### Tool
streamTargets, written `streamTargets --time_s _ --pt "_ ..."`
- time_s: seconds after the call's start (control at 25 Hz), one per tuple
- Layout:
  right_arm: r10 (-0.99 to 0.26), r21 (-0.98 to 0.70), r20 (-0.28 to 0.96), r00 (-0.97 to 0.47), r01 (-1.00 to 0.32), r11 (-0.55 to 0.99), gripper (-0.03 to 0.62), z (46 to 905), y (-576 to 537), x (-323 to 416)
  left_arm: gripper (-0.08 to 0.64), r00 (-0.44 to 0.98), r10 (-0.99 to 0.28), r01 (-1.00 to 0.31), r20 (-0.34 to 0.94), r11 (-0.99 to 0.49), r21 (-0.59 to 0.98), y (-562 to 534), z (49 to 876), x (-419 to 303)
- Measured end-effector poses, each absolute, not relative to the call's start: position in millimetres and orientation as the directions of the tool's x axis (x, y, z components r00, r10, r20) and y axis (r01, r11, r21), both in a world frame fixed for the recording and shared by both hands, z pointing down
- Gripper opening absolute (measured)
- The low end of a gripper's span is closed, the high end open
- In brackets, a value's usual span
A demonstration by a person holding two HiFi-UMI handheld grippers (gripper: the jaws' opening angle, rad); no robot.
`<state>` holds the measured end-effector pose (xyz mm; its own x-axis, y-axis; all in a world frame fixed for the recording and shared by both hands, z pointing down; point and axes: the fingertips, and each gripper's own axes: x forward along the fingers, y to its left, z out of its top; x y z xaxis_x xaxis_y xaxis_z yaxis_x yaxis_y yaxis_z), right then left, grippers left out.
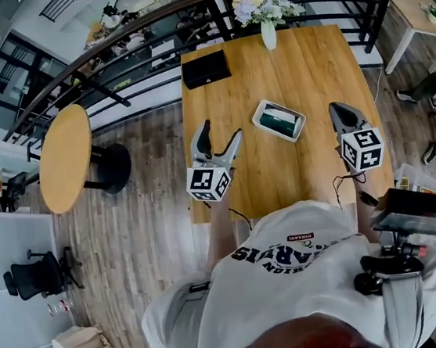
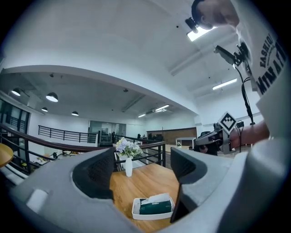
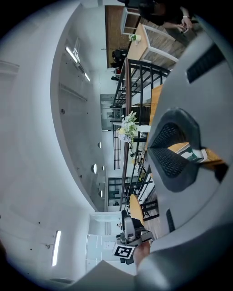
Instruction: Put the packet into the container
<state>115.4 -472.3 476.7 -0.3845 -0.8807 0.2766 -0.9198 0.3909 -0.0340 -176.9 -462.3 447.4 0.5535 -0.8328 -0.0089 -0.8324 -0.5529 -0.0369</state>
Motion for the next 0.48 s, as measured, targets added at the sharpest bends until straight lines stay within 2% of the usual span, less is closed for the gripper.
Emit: streamTargets --time_s 0.32,0.36,0.4,0.44,0.48 --pt "-0.899 -0.027 0.303 -0.317 -0.946 0.324 0.006 484 -445 125 0.377 0.549 -0.834 -0.835 -0.052 -0.547 -0.054 -455 435 -184" --pt "-0.901 -0.025 0.305 -0.307 -0.949 0.314 0.006 484 -440 126 0.328 0.551 -0.833 -0.834 -0.048 -0.548 -0.058 -452 433 -186" --pt "-0.904 -0.023 0.308 -0.297 -0.952 0.305 0.006 484 -435 125 0.077 0.549 -0.835 -0.835 -0.04 -0.546 -0.064 -448 432 -189" --pt "-0.906 -0.022 0.309 -0.289 -0.955 0.297 0.006 484 -429 124 -0.002 0.546 -0.837 -0.836 -0.03 -0.543 -0.074 -445 431 -192" --pt "-0.908 -0.021 0.31 -0.281 -0.957 0.289 0.006 485 -423 123 -0.002 0.549 -0.835 -0.833 -0.021 -0.546 -0.088 -443 430 -194"
